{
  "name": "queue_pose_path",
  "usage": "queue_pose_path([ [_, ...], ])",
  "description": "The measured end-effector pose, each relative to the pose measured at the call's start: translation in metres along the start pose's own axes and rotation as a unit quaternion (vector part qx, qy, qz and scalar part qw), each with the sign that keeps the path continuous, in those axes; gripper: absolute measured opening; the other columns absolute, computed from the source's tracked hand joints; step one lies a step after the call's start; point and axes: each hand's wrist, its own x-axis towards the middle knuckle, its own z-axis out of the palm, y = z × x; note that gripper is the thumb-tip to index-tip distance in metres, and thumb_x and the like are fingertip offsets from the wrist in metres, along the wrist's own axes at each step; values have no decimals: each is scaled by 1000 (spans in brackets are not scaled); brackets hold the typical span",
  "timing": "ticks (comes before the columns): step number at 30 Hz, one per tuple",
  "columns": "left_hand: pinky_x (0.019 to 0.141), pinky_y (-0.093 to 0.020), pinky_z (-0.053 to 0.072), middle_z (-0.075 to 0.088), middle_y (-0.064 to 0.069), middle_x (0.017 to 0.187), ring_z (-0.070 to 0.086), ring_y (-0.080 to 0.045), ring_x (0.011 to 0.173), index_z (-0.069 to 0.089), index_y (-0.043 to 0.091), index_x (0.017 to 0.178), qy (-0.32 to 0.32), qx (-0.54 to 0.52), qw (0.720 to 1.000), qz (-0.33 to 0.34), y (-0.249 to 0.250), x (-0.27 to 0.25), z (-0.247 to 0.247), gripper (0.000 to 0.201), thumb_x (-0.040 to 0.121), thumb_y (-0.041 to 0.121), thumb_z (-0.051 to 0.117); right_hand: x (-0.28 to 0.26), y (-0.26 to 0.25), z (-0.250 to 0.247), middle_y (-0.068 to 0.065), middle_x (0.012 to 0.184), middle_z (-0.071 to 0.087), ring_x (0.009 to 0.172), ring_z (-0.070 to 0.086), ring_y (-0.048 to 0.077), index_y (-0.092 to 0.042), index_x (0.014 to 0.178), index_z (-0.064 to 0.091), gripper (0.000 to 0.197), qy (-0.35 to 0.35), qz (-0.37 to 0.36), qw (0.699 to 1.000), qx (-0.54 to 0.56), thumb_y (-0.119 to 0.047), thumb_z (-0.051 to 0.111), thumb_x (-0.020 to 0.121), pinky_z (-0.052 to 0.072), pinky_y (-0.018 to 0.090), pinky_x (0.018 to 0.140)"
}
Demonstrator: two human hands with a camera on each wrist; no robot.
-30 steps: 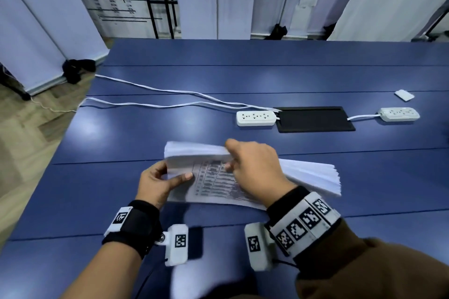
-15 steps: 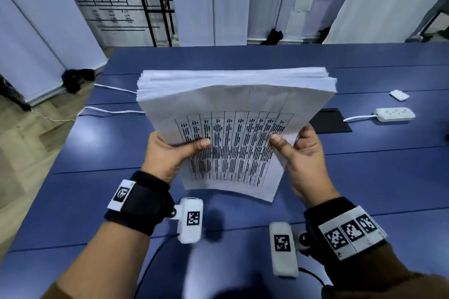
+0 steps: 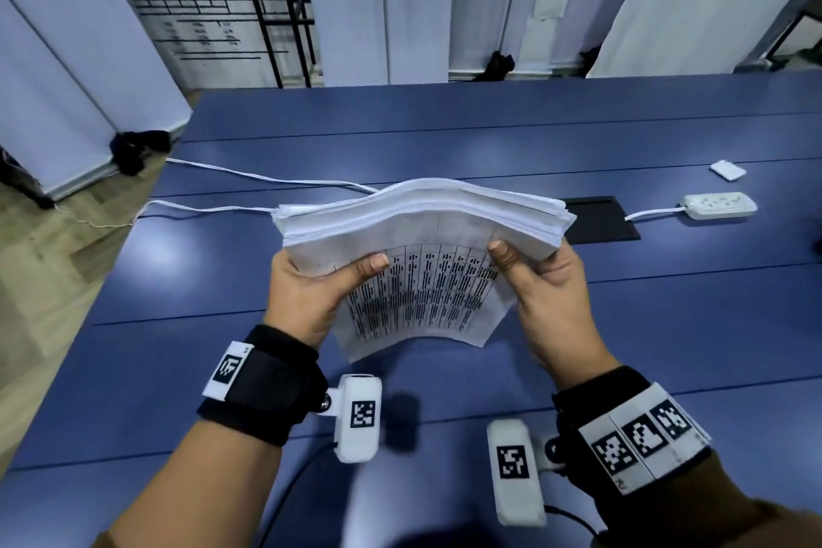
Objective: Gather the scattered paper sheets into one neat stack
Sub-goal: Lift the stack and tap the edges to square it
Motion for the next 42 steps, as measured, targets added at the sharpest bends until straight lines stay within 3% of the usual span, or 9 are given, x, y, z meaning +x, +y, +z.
queue_pose_path([
  [6,73,-21,54,76,6,88,70,-7,84,74,23,91,-54,31,996,-59,-20,-1,-19,57,38,23,94,-1,18,-20,1,100,75,94,70,13,9,117,58,62,-13,62,996,-55,-10,78,62,55,21,80],
  [10,79,-18,50,70,10,96,64,-3,91,59,12,115,-95,39,992,-68,-25,6,-20,85,37,18,93,0,20,-23,-8,93,76,91,69,7,-5,105,65,52,-47,55,992,-99,-10,81,56,53,19,81],
  [16,73,-22,55,76,4,89,70,-9,87,71,15,95,-91,33,991,-90,-24,13,-23,77,29,44,95,8,17,-25,-6,88,76,87,71,9,6,107,61,53,-70,71,992,-83,9,76,56,55,19,75],
  [18,72,-24,56,76,1,85,72,-12,83,70,4,92,-80,36,992,-93,-25,15,-18,80,28,45,95,9,16,-19,-2,91,77,89,72,12,10,108,62,55,-70,70,990,-96,7,79,56,55,21,77],
  [22,68,-22,55,76,4,79,71,-9,76,73,11,83,-50,27,994,-91,-25,17,-23,71,26,47,94,13,15,-22,7,100,76,95,72,20,8,109,64,65,-42,76,993,-82,-4,86,50,56,27,83],
  [25,73,-24,56,76,1,89,72,-12,85,69,6,95,-62,36,994,-81,-26,12,-11,74,34,40,95,10,15,-14,6,97,76,94,73,19,-1,103,69,49,-43,82,991,-96,0,84,56,57,26,79],
  [31,78,-27,55,76,-3,95,71,-15,88,71,6,98,-11,16,999,-34,-15,8,-3,46,55,5,89,2,13,1,8,98,76,96,71,25,-20,86,78,21,0,88,994,-64,-12,80,66,53,48,95],
  [38,82,-20,51,74,10,96,68,-7,95,60,-2,115,41,-2,999,24,-2,6,22,32,84,-1,63,-2,10,22,9,118,70,115,64,24,-3,123,62,35,-24,43,996,-74,-22,61,93,47,49,103],
  [42,84,-17,49,72,14,102,65,-2,99,55,6,120,28,3,999,21,-9,-7,28,38,83,3,62,-7,15,21,12,121,68,115,63,22,0,129,55,42,-25,39,997,-65,-15,63,90,50,37,100],
])
